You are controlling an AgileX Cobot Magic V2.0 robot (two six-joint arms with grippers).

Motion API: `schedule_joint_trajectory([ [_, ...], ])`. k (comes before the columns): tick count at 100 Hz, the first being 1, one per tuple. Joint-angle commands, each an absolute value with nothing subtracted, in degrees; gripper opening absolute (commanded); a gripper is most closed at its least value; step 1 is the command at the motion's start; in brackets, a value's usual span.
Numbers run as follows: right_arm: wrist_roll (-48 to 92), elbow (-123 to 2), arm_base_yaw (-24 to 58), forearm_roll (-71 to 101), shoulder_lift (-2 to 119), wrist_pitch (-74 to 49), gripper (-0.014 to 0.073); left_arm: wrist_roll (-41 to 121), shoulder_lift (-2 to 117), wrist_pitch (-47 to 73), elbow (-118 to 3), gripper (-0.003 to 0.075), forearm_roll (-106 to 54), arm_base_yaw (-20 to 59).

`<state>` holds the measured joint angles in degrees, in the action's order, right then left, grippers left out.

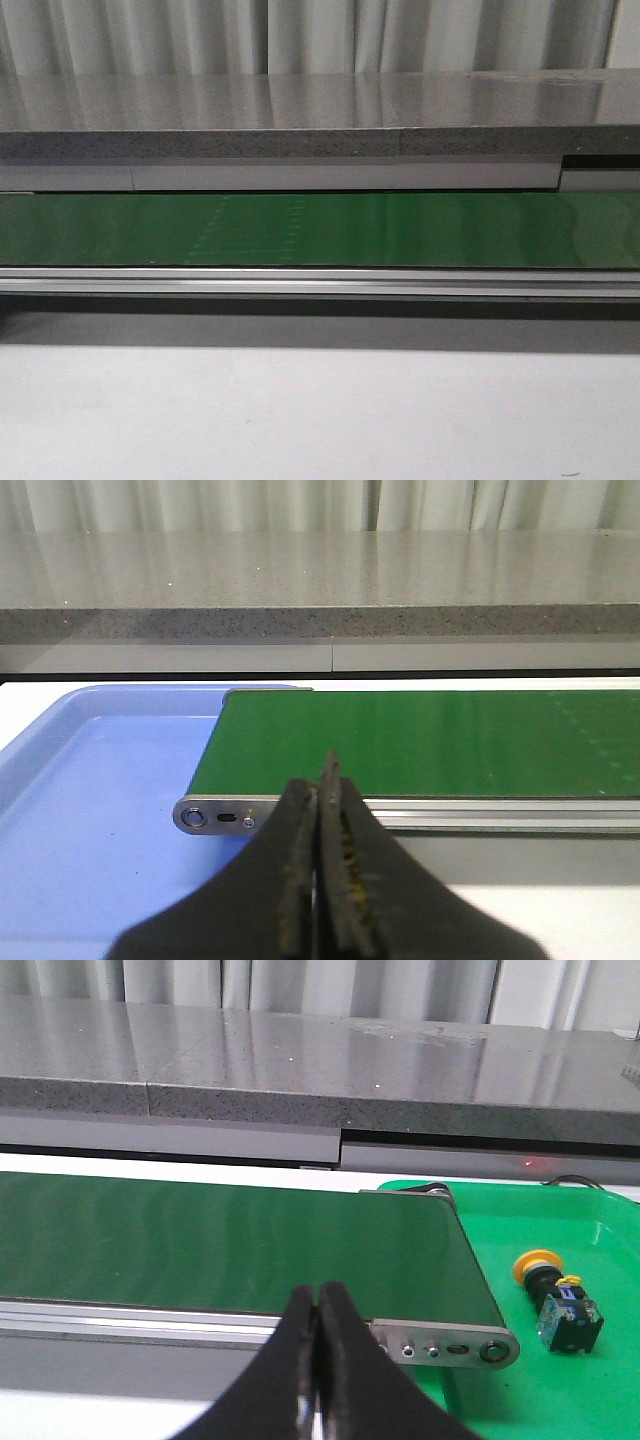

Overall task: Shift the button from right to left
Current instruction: 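Move the right gripper over the green tray toward the yellow button switch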

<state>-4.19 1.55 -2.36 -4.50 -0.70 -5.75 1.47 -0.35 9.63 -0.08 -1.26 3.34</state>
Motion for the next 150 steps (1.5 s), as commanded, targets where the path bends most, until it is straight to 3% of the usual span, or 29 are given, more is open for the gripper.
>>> schedule_joint_trajectory([
  [1,-4.4,0.8,-2.2,-4.8,-1.7,-1.8,-0.0057,1.3,-2.0,4.9,2.5,-0.002,-1.4,3.6],
  [65,-4.4,0.8,-2.2,-4.8,-1.7,-1.7,-0.0057,1.3,-2.0,4.9,2.5,-0.002,-1.4,3.6],
  [94,-4.4,-0.4,-2.4,-3.8,-1.7,4.6,-0.0057,1.3,-2.0,4.9,2.5,-0.002,-1.4,3.6],
  [114,-4.4,-10.0,-2.4,-1.8,1.9,-5.7,-0.0057,1.3,-2.0,4.9,2.5,-0.002,-1.4,3.6],
  [150,-5.4,-29.9,-2.4,-2.8,19.8,-23.2,-0.0057,1.3,-2.0,4.8,2.5,-0.002,-1.4,3.6],
])
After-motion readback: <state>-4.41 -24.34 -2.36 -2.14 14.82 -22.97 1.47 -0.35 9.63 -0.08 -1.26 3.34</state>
